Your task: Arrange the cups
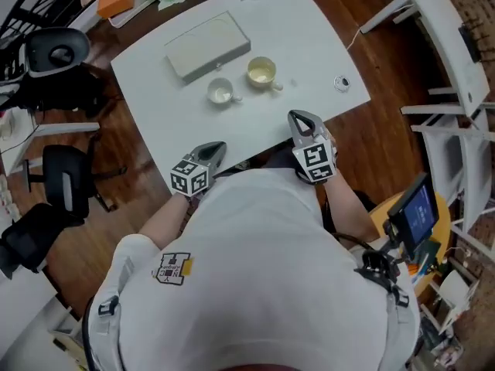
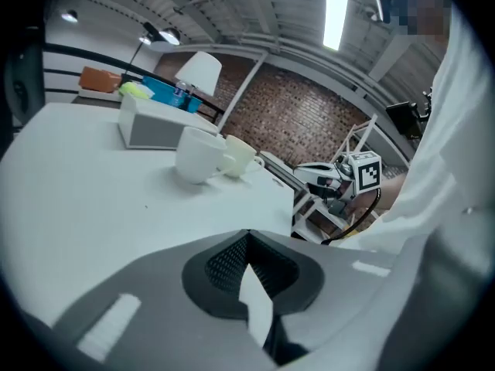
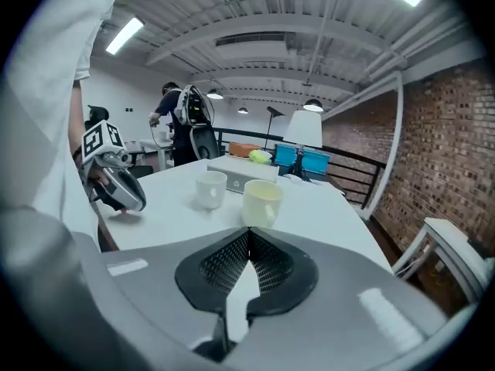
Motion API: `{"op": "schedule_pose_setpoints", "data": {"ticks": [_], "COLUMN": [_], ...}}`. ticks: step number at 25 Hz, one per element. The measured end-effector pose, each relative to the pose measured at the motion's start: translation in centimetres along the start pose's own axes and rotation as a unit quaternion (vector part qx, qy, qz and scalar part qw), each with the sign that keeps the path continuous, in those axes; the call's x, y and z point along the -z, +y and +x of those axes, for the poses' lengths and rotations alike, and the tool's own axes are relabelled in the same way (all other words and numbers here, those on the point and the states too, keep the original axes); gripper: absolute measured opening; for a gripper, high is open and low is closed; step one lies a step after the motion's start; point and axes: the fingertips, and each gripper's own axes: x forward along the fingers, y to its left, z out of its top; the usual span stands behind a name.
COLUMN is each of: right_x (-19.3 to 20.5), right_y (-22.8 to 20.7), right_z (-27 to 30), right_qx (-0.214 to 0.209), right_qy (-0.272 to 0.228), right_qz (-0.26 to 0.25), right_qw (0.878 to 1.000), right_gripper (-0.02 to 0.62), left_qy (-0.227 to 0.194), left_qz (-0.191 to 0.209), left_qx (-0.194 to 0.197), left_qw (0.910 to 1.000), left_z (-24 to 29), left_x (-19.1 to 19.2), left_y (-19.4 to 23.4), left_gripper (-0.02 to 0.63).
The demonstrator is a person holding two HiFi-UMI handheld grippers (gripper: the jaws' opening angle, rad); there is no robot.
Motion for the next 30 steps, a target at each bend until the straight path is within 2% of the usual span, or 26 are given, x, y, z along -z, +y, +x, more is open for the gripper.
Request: {"op": "schedule_pose_setpoints", "data": {"ticks": [4, 8, 11, 14, 16, 20, 23, 26, 28, 30], "right_x": [-0.5, -1.9, -1.9, -1.6, -1.7, -2.0, -3.7, -5.4, -5.7, -5.8], "right_y": [-1.1, -2.4, -3.0, -3.0, -3.2, -3.2, -1.5, 1.6, 3.6, 5.3], "right_z": [2.1, 4.9, 6.4, 7.2, 7.5, 7.4, 5.8, 4.4, 4.4, 4.8], "right_qx": [-0.041, -0.088, -0.122, -0.155, -0.171, -0.199, -0.224, -0.265, -0.292, -0.312], "right_qy": [-0.018, -0.030, -0.032, -0.036, -0.044, -0.056, -0.092, -0.122, -0.122, -0.110], "right_qz": [-0.028, -0.053, -0.063, -0.064, -0.067, -0.095, -0.137, -0.163, -0.159, -0.148], "right_qw": [0.999, 0.994, 0.990, 0.985, 0.982, 0.974, 0.960, 0.942, 0.935, 0.932], "right_gripper": [0.002, 0.002, 0.047, 0.143, 0.176, 0.265, 0.267, 0.265, 0.265, 0.265], "left_qy": [-0.041, -0.066, -0.079, -0.091, -0.101, -0.119, -0.141, -0.147, -0.138, -0.120], "left_qz": [-0.042, -0.077, -0.089, -0.100, -0.104, -0.092, -0.084, -0.049, -0.017, 0.012], "left_qx": [-0.077, -0.130, -0.160, -0.186, -0.198, -0.226, -0.272, -0.320, -0.342, -0.349], "left_qw": [0.9953, 0.9863, 0.9799, 0.9732, 0.9694, 0.9623, 0.9481, 0.9345, 0.9294, 0.9292], "left_z": [-0.5, 0.2, 1.0, 1.4, 2.0, 3.3, 3.4, 2.8, 2.2, 1.9], "left_x": [0.7, 0.2, 0.0, -0.3, -0.9, -2.7, -4.0, -4.7, -4.7, -4.5], "left_y": [0.7, 1.1, 0.7, 0.3, 0.0, -0.3, 0.4, 1.6, 2.4, 2.8], "left_gripper": [0.000, 0.000, 0.000, 0.000, 0.000, 0.000, 0.000, 0.000, 0.000, 0.000]}}
